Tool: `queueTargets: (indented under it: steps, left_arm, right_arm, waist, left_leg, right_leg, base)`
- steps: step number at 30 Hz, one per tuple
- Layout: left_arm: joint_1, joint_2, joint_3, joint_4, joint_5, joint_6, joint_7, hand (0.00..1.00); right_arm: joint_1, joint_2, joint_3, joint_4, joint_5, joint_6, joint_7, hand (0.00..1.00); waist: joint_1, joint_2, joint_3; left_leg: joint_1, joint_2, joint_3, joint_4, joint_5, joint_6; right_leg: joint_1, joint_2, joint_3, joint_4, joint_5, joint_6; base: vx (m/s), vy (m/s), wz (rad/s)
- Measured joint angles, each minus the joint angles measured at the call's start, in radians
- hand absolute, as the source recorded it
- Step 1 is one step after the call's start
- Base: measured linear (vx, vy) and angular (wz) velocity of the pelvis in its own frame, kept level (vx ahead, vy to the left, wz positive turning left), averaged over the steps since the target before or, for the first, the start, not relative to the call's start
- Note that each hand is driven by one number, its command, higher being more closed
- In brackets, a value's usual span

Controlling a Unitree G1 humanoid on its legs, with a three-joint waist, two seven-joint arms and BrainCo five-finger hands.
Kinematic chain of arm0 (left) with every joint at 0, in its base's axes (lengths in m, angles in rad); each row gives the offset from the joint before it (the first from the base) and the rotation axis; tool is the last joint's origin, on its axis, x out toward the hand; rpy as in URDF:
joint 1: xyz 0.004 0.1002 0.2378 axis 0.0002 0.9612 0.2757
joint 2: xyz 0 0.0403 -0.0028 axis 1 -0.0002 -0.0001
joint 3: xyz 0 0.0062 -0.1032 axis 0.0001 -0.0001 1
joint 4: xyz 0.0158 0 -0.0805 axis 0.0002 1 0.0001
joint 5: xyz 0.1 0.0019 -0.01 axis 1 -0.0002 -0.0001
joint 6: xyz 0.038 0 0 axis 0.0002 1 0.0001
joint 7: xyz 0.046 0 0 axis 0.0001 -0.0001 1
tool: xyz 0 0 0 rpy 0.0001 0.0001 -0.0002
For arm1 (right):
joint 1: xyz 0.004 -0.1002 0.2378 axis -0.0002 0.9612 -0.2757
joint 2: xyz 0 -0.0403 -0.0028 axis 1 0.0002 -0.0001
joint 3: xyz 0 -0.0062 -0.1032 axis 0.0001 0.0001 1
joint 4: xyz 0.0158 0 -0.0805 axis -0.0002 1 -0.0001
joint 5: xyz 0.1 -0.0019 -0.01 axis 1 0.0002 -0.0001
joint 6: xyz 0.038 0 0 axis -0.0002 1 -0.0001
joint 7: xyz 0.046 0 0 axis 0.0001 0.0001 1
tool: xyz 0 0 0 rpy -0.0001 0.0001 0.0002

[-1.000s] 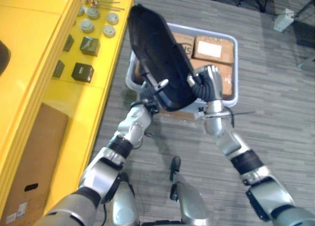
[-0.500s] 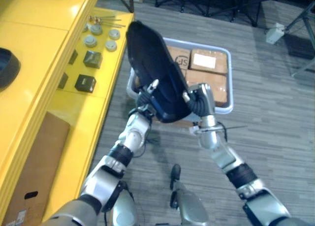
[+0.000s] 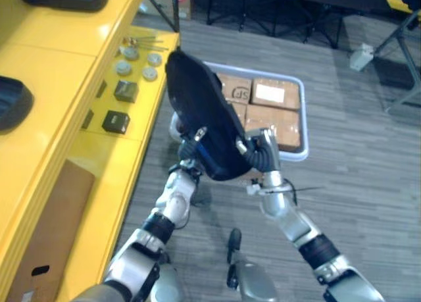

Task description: Walk over and take plastic housings, then place them on the shelf

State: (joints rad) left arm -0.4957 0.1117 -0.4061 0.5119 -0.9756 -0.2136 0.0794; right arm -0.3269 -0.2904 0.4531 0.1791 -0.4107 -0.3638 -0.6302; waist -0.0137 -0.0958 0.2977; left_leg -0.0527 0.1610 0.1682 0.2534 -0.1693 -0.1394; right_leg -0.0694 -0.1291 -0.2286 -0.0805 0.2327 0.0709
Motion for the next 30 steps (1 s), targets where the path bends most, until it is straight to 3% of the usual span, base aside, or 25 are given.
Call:
queueTargets:
  steps: [4, 8, 15, 23, 27, 30]
  left_arm:
    - [0.065, 0.004, -0.006, -0.049, 0.097, 0.001, 0.026, 1.0]
    - [0.118, 0.037, -0.006, -0.103, 0.175, 0.0, 0.059, 1.0]
    - [0.172, 0.026, 0.044, -0.257, 0.548, -0.002, 0.234, 1.0]
    - [0.241, -0.012, 0.172, -0.325, 0.843, 0.001, 0.455, 1.0]
    - [0.293, -0.022, 0.239, -0.415, 0.896, 0.001, 0.505, 1.0]
    - [0.33, -0.022, 0.266, -0.505, 0.908, -0.006, 0.502, 1.0]
  right_arm:
    - [0.059, -0.001, 0.015, -0.023, 0.042, -0.033, 0.009, 0.0]
    - [0.077, -0.002, 0.025, -0.042, 0.128, -0.054, 0.108, 0.0]
    - [0.082, -0.013, -0.02, -0.202, 0.365, -0.015, 0.223, 0.0]
    - [0.17, 0.008, -0.287, -0.39, 0.575, -0.004, 0.259, 0.0]
    - [0.33, 0.033, -0.401, -0.414, 0.678, 0.003, 0.257, 0.0]
    - [0.409, 0.087, -0.461, -0.408, 0.763, 0.001, 0.231, 0.0]
  waist:
    - [0.0, -0.005, -0.053]
    - [0.004, -0.008, -0.082]
    - [0.013, -0.004, -0.126]
    - [0.003, 0.012, -0.158]
    - [-0.01, 0.044, -0.176]
    - [-0.017, 0.065, -0.187]
  left_leg:
    - [0.003, -0.002, -0.015, -0.006, 0.001, 0.002]
    - [0.038, -0.002, -0.017, -0.039, 0.017, -0.002]
    - [0.071, 0.003, -0.015, -0.052, 0.028, -0.009]
    - [0.104, 0.0, 0.005, -0.071, 0.028, -0.01]
    - [0.107, 0.002, 0.01, -0.086, 0.029, -0.012]
    - [0.114, 0.002, 0.033, -0.099, 0.031, -0.013]
  right_leg:
    - [0.018, -0.012, -0.017, -0.001, -0.015, 0.007]
    - [0.036, -0.013, -0.02, -0.001, -0.024, 0.004]
    - [0.058, 0.005, -0.032, 0.0, -0.027, 0.0]
    - [0.07, 0.005, -0.016, -0.009, -0.047, 0.006]
    - [0.064, 0.007, -0.015, -0.009, -0.051, 0.006]
    - [0.05, 0.01, 0.001, -0.001, -0.046, 0.01]
  base:
    - [-0.02, 0.019, 0.13]
    - [-0.03, -0.005, 0.01]
    - [0.0, -0.001, 0.0]
    - [-0.03, 0.014, -0.06]
    - [0.01, 0.0, 0.0]
    - [0.06, 0.012, -0.15]
